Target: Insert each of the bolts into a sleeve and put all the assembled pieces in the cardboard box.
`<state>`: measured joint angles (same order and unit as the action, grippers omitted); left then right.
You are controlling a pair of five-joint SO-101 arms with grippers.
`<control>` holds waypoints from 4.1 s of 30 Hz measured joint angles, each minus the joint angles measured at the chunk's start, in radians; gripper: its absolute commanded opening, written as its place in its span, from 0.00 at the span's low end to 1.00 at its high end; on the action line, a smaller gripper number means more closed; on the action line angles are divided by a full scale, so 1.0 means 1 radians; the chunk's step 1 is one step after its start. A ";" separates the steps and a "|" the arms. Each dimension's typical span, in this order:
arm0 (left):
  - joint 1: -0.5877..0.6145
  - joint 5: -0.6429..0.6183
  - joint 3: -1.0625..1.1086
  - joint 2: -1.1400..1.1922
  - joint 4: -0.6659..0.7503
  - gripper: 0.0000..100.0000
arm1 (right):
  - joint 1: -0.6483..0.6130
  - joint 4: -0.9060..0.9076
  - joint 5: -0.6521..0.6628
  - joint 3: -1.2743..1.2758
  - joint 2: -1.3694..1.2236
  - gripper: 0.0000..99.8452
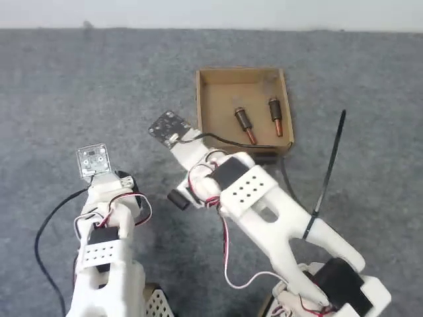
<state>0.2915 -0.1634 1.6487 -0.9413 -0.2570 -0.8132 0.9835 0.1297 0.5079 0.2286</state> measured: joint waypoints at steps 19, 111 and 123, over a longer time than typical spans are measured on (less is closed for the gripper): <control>0.000 0.000 0.000 0.000 0.000 0.01 | -0.034 -0.115 -0.037 -0.106 -0.399 0.12; -0.671 0.428 -0.750 0.037 -1.040 0.01 | 1.174 -0.176 0.098 0.787 0.583 0.01; -0.904 0.864 -0.802 0.373 -0.937 0.03 | 1.174 -0.176 0.100 0.787 0.583 0.01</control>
<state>-0.6122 0.7004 0.8462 -0.5685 -1.1945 0.3606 0.8071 0.2294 1.2950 0.8117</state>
